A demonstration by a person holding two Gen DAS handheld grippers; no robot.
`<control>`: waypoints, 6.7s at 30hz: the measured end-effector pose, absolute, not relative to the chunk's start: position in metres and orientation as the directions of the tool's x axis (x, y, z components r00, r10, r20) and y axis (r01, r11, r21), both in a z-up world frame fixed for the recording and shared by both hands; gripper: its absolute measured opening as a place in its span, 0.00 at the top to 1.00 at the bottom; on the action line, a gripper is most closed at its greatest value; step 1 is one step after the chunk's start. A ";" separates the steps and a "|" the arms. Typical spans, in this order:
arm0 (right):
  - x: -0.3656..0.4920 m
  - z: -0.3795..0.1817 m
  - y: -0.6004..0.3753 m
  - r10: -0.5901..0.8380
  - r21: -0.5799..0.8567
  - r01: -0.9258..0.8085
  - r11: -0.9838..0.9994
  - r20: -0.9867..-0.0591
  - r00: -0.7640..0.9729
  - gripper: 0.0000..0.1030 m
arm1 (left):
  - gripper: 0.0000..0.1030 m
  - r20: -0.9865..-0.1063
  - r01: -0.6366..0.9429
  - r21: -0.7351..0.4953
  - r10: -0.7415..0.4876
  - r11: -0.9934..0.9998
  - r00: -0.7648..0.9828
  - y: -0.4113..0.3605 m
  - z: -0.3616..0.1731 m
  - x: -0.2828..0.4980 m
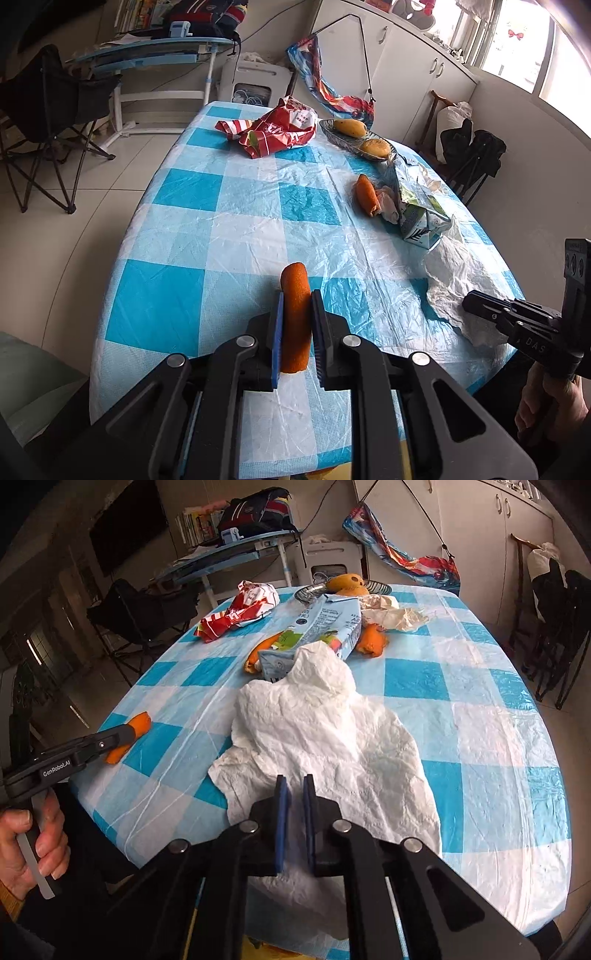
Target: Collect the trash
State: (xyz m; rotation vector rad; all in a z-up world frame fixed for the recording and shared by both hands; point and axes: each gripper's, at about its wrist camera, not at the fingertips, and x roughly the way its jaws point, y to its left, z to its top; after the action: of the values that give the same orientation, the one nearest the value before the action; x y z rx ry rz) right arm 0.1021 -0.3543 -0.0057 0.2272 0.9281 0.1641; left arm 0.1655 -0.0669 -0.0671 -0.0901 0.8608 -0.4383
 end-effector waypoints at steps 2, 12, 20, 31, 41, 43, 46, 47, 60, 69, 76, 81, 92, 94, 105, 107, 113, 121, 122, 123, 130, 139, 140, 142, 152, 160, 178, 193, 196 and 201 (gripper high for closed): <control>0.100 -0.007 -0.359 0.285 0.334 -0.025 0.942 -0.761 0.583 0.95 | 0.86 -0.712 0.336 -0.259 -0.414 0.906 0.567 -0.065 -0.067 0.163; 0.061 0.005 -0.333 0.479 0.528 -0.098 0.843 -0.657 0.582 0.95 | 0.86 -0.701 0.339 -0.286 -0.437 0.896 0.564 -0.061 -0.064 0.145; 0.028 0.006 -0.303 0.603 0.612 -0.168 0.773 -0.624 0.498 0.95 | 0.86 -0.688 0.328 -0.312 -0.450 0.892 0.570 -0.051 -0.059 0.133; 0.014 -0.045 -0.246 0.613 0.599 -0.134 0.790 -0.776 0.149 0.95 | 0.86 -0.673 0.329 -0.319 -0.457 0.889 0.582 -0.043 -0.051 0.115; 0.025 -0.062 -0.261 0.451 0.466 0.031 0.884 -0.870 0.200 0.49 | 0.86 -0.695 0.369 -0.326 -0.485 0.870 0.531 -0.052 -0.054 0.077; 0.023 -0.045 -0.273 0.430 0.466 0.048 0.884 -0.848 0.310 0.48 | 0.86 -0.714 0.382 -0.322 -0.487 0.866 0.503 -0.059 -0.058 0.070; 0.019 -0.024 -0.301 0.352 0.451 0.109 0.886 -0.806 0.475 0.37 | 0.86 -0.747 0.421 -0.300 -0.486 0.856 0.455 -0.075 -0.066 0.057; 0.018 -0.019 -0.308 0.311 0.438 0.135 0.889 -0.793 0.525 0.34 | 0.86 -0.764 0.440 -0.286 -0.480 0.851 0.432 -0.083 -0.070 0.053; -0.007 0.015 -0.345 0.167 0.435 0.217 0.874 -0.688 0.707 0.21 | 0.25 -0.823 0.437 -0.202 -0.394 0.877 0.410 -0.093 -0.083 0.038; -0.012 0.022 -0.337 0.134 0.380 0.189 0.905 -0.679 0.722 0.19 | 0.12 -0.707 0.203 -0.182 -0.272 0.962 0.653 -0.042 -0.053 0.045; -0.011 0.022 -0.332 0.124 0.356 0.180 0.917 -0.683 0.720 0.17 | 0.10 -0.671 0.137 -0.154 -0.205 0.979 0.712 -0.029 -0.046 0.046; -0.011 0.022 -0.328 0.119 0.344 0.176 0.922 -0.686 0.717 0.16 | 0.10 -0.670 0.128 -0.148 -0.195 0.981 0.717 -0.028 -0.046 0.045; -0.011 0.024 -0.323 0.109 0.323 0.165 0.932 -0.683 0.722 0.16 | 0.09 -0.664 0.120 -0.143 -0.185 0.983 0.724 -0.028 -0.047 0.044; -0.012 0.024 -0.322 0.107 0.320 0.164 0.933 -0.682 0.723 0.16 | 0.09 -0.662 0.117 -0.142 -0.183 0.983 0.727 -0.027 -0.047 0.044; -0.012 0.024 -0.321 0.105 0.319 0.166 0.933 -0.682 0.724 0.14 | 0.08 -0.658 0.118 -0.134 -0.177 0.984 0.732 -0.028 -0.046 0.044; -0.012 0.024 -0.321 0.105 0.320 0.166 0.933 -0.682 0.724 0.14 | 0.08 -0.656 0.117 -0.134 -0.177 0.984 0.733 -0.028 -0.046 0.044; -0.012 0.025 -0.321 0.101 0.317 0.165 0.934 -0.678 0.728 0.14 | 0.08 -0.654 0.116 -0.132 -0.174 0.984 0.737 -0.028 -0.045 0.044; -0.011 0.026 -0.324 0.098 0.313 0.164 0.936 -0.675 0.731 0.14 | 0.08 -0.645 0.114 -0.122 -0.166 0.986 0.746 -0.026 -0.044 0.044; -0.011 0.026 -0.324 0.098 0.313 0.164 0.936 -0.675 0.732 0.14 | 0.07 -0.646 0.114 -0.122 -0.166 0.986 0.745 -0.026 -0.044 0.044; -0.010 0.027 -0.324 0.097 0.313 0.164 0.936 -0.674 0.732 0.14 | 0.07 -0.646 0.114 -0.122 -0.166 0.986 0.745 -0.026 -0.044 0.044; -0.011 0.026 -0.324 0.097 0.311 0.163 0.936 -0.674 0.732 0.13 | 0.07 -0.642 0.115 -0.118 -0.164 0.986 0.749 -0.026 -0.043 0.044; -0.010 0.026 -0.324 0.096 0.309 0.162 0.937 -0.675 0.732 0.12 | 0.07 -0.646 0.120 -0.110 -0.163 0.987 0.746 -0.028 -0.044 0.049; -0.010 0.026 -0.325 0.096 0.309 0.162 0.937 -0.675 0.732 0.12 | 0.07 -0.646 0.120 -0.109 -0.162 0.987 0.745 -0.029 -0.045 0.050; -0.009 0.026 -0.327 0.096 0.308 0.161 0.938 -0.675 0.731 0.12 | 0.07 -0.647 0.121 -0.109 -0.162 0.987 0.745 -0.029 -0.045 0.051; -0.005 0.024 -0.330 0.097 0.309 0.162 0.937 -0.676 0.730 0.12 | 0.07 -0.650 0.131 -0.094 -0.160 0.987 0.742 -0.035 -0.051 0.059; -0.005 0.024 -0.331 0.096 0.309 0.162 0.937 -0.676 0.731 0.12 | 0.07 -0.654 0.141 -0.084 -0.161 0.987 0.739 -0.041 -0.055 0.065; 0.003 0.017 -0.331 0.097 0.316 0.175 0.932 -0.686 0.721 0.11 | 0.07 -0.663 0.134 -0.095 -0.163 0.986 0.730 -0.043 -0.060 0.070; 0.003 0.017 -0.330 0.092 0.313 0.179 0.933 -0.687 0.721 0.11 | 0.07 -0.665 0.133 -0.099 -0.165 0.986 0.729 -0.042 -0.060 0.071; 0.003 0.017 -0.330 0.090 0.310 0.179 0.934 -0.687 0.721 0.11 | 0.07 -0.666 0.136 -0.097 -0.166 0.986 0.727 -0.044 -0.060 0.071; 0.001 0.016 -0.328 0.086 0.300 0.175 0.938 -0.687 0.721 0.11 | 0.07 -0.666 0.144 -0.092 -0.168 0.985 0.726 -0.047 -0.061 0.067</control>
State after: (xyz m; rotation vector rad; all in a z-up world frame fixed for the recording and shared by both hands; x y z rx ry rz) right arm 0.0011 -0.3282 0.0156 0.3601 0.7680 -0.0502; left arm 0.0671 -0.0471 -0.0610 -0.0351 0.7380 -0.1721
